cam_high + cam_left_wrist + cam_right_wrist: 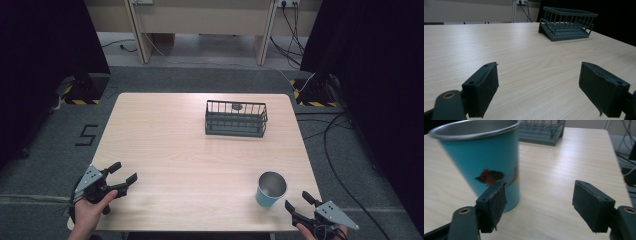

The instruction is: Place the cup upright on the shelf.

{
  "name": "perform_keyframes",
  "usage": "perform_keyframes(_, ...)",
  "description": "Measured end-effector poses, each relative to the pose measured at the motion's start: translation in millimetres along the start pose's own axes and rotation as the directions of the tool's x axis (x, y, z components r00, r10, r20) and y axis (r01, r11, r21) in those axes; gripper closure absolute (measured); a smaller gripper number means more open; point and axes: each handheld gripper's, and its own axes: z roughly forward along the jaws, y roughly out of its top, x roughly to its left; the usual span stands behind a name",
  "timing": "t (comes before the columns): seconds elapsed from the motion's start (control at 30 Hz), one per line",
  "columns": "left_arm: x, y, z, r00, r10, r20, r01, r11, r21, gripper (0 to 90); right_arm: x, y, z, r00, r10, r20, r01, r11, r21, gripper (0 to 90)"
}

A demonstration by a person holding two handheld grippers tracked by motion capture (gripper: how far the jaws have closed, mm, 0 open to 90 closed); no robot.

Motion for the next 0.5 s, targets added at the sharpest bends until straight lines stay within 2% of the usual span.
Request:
perform_keyframes(0.03,0.0,0.0,0.0,1.0000,0.000,0.000,0.000,1.0000,0.000,15.5,0.0,0.0,0.0,1.0000,0.000,0.000,0.000,1.000,0.000,26.3)
perform_keyframes(0.07,-0.4,0.1,-0.2,1.0000,0.004,0.002,-0.004,1.0000,0.000,15.4,5.6,-0.1,-0.8,0.9995,-0.008,-0.031,0.009,1.000,0.011,23.2)
perform_keyframes(0.1,-0.4,0.1,-0.2,1.0000,0.004,0.002,-0.004,1.0000,0.000,15.4,5.6,-0.1,-0.8,0.9995,-0.008,-0.031,0.009,1.000,0.011,23.2)
perform_keyframes(0.13,-0.4,0.2,-0.5,1.0000,0.003,0.001,-0.003,1.0000,-0.001,15.4,9.5,0.1,-1.6,0.9976,-0.020,-0.066,0.021,0.999,0.027,22.4)
perform_keyframes(0.2,-0.2,0.1,-0.7,1.0000,0.003,0.001,-0.003,1.0000,0.000,15.4,12.1,-0.4,-1.9,0.9946,-0.037,-0.097,0.040,0.999,0.035,22.1)
perform_keyframes(0.27,-0.2,0.1,-0.8,1.0000,0.003,0.001,-0.003,1.0000,-0.001,15.4,13.8,-0.6,-2.1,0.9933,-0.035,-0.110,0.040,0.998,0.038,21.6)
perform_keyframes(0.3,-0.1,0.2,-0.8,1.0000,0.003,0.000,-0.003,1.0000,-0.002,15.4,16.2,0.4,-1.7,0.9905,-0.036,-0.133,0.040,0.999,0.029,20.3)
perform_keyframes(0.5,-0.4,0.3,-0.9,1.0000,0.003,0.000,-0.003,1.0000,-0.001,15.4,22.5,8.9,3.3,0.9876,-0.041,-0.152,0.040,0.999,-0.007,18.4)
